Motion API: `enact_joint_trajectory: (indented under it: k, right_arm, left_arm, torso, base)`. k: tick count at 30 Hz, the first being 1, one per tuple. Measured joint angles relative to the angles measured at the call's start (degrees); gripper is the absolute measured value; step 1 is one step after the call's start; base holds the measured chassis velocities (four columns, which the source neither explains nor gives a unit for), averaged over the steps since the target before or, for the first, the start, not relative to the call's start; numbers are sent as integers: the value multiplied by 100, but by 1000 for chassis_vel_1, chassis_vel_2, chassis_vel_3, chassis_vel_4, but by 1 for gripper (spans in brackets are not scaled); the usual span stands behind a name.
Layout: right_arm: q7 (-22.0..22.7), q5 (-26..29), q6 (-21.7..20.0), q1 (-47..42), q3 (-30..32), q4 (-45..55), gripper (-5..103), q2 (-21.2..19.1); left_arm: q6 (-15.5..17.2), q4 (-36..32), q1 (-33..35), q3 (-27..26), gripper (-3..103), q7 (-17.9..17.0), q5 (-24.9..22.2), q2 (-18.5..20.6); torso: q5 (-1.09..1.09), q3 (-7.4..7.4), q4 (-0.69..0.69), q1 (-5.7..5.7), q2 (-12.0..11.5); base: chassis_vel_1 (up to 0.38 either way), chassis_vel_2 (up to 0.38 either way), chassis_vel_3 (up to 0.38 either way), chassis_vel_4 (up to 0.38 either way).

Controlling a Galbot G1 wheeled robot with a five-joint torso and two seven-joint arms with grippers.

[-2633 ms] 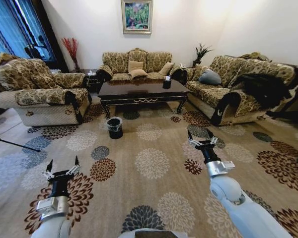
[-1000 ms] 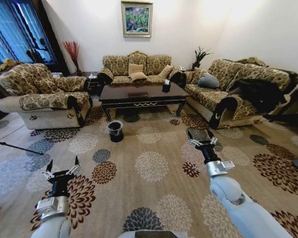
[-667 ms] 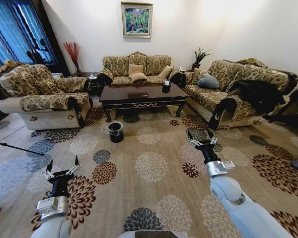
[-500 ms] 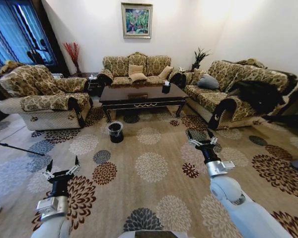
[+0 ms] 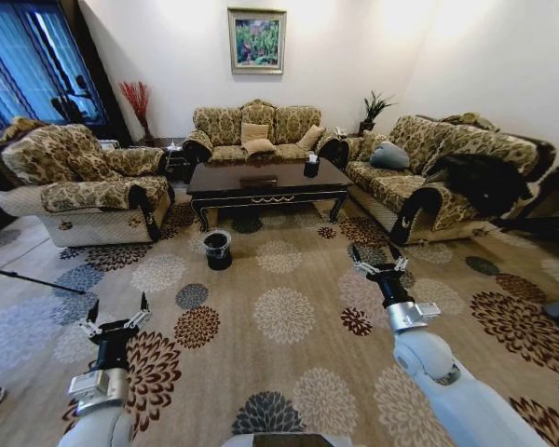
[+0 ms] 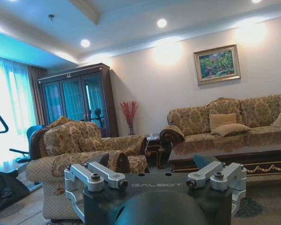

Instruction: Move to the front of the table and pick up the trash from the floor, then place it into the trash bin.

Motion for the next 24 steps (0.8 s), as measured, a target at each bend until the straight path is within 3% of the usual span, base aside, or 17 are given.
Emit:
enact_joint_trajectory:
  k: [24]
  right_arm:
    - [0,0,0,0,0,0,100,0]
  left_arm:
    - [0,0,0,0,100,0,0,0]
  torso:
    - [0,-29,0,-23,-52]
  base:
    - [0,0,0,0]
